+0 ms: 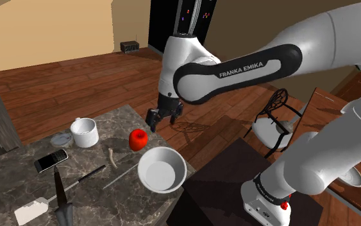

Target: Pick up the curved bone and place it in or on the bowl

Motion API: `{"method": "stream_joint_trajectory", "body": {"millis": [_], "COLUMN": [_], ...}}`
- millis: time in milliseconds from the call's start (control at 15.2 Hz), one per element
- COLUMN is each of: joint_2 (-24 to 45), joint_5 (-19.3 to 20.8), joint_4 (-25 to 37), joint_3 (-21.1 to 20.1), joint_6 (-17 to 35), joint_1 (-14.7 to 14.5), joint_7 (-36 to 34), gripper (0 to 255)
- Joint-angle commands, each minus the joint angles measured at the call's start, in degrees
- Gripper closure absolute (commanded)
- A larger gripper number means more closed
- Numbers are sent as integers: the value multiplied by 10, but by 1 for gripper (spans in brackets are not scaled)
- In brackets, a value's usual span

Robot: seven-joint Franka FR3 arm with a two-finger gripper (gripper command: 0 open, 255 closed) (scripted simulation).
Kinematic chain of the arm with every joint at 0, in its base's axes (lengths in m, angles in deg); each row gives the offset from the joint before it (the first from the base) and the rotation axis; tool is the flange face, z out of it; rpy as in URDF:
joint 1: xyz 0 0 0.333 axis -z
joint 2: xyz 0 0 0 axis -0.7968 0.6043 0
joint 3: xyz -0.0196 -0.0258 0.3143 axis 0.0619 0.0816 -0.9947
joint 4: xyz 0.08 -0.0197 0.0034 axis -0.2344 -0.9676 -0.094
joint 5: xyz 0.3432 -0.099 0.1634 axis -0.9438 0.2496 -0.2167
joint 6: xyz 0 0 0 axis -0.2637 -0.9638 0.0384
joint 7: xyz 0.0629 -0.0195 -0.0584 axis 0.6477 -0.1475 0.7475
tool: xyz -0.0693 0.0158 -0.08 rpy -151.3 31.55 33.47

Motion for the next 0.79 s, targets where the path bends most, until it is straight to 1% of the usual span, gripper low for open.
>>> {"method": "stream_joint_trajectory", "body": {"millis": [0,330,726], "joint_2": [53,167,301], "joint_5": [18,69,126], "joint_4": [28,105,223], "joint_3": [-12,-19,-2], "joint_6": [27,68,90], "joint_1": [-5,-29,-79], "joint_7": [-33,-104,-175], "gripper": [0,0,0]}}
